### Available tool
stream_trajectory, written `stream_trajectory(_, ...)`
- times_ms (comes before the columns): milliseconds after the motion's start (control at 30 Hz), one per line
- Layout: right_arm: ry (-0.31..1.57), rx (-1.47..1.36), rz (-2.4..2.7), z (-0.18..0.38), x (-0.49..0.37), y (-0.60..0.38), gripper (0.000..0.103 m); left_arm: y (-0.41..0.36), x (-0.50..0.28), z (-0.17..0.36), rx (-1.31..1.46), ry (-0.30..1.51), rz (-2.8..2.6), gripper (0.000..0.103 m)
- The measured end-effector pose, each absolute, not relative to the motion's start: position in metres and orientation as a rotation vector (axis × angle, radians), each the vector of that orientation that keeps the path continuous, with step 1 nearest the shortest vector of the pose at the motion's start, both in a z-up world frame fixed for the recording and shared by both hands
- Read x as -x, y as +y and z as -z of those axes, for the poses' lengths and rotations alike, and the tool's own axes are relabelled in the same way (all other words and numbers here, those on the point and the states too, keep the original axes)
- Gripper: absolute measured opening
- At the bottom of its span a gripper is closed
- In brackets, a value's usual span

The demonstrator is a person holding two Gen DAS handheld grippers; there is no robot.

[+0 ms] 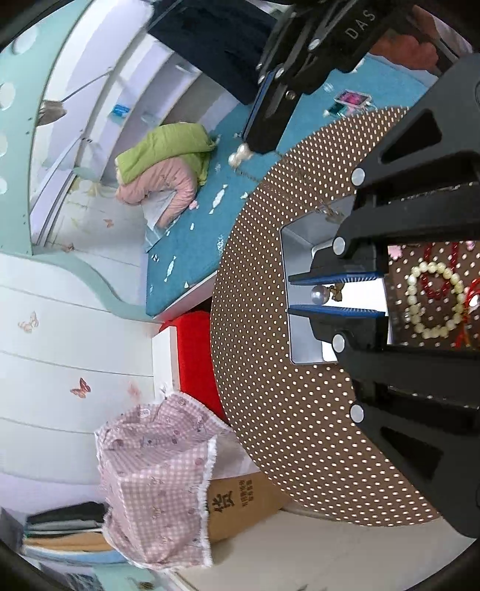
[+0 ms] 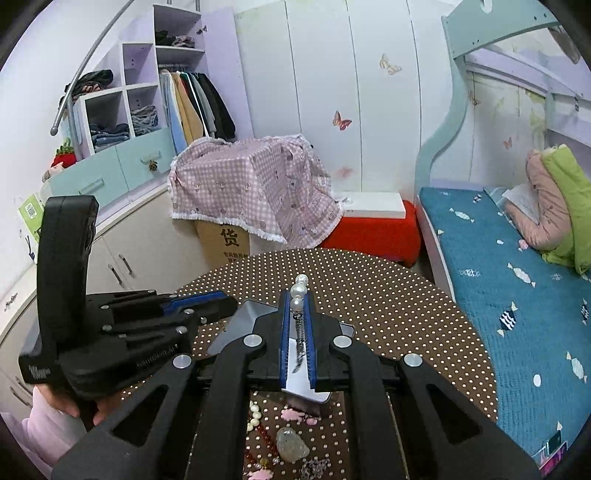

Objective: Organize jewelry
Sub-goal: 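Carry both earrings over the gray tin box and open both tools, then move both open tools back to the jewelry on the table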

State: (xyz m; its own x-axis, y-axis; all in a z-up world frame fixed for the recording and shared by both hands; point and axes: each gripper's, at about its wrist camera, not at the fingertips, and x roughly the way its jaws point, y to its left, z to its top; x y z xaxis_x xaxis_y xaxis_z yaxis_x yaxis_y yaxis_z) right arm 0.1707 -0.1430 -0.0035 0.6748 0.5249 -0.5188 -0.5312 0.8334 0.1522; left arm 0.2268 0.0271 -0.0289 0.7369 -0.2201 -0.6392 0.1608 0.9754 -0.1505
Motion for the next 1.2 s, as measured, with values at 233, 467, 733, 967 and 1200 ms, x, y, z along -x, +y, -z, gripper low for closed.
stream_trajectory(233, 0.684, -0.002, -0.608, 0.033, -0.193, -0.138, 0.006, 0.019, -0.243, 0.061, 0.029, 0.753, 0.226, 0.011)
stream_trajectory(467, 0.736, 0.0, -0.605, 0.049, -0.198, -0.137, 0.009, 0.013, -0.242, 0.082, -0.016, 0.778, 0.234, 0.012)
stream_trajectory(733, 0.742, 0.01, -0.573, 0.05, -0.197, -0.142, 0.018, 0.019, -0.239, 0.084, -0.008, 0.776, 0.214, 0.036)
stream_trajectory(967, 0.743, 0.002, -0.563, 0.049, -0.192, -0.149, 0.024, 0.017, -0.23, 0.079, -0.01, 0.765, 0.199, 0.038)
stream_trajectory(1200, 0.727, -0.003, -0.55, 0.042, -0.18, -0.157, 0.025, 0.016, -0.215, 0.07, -0.012, 0.745, 0.192, 0.038)
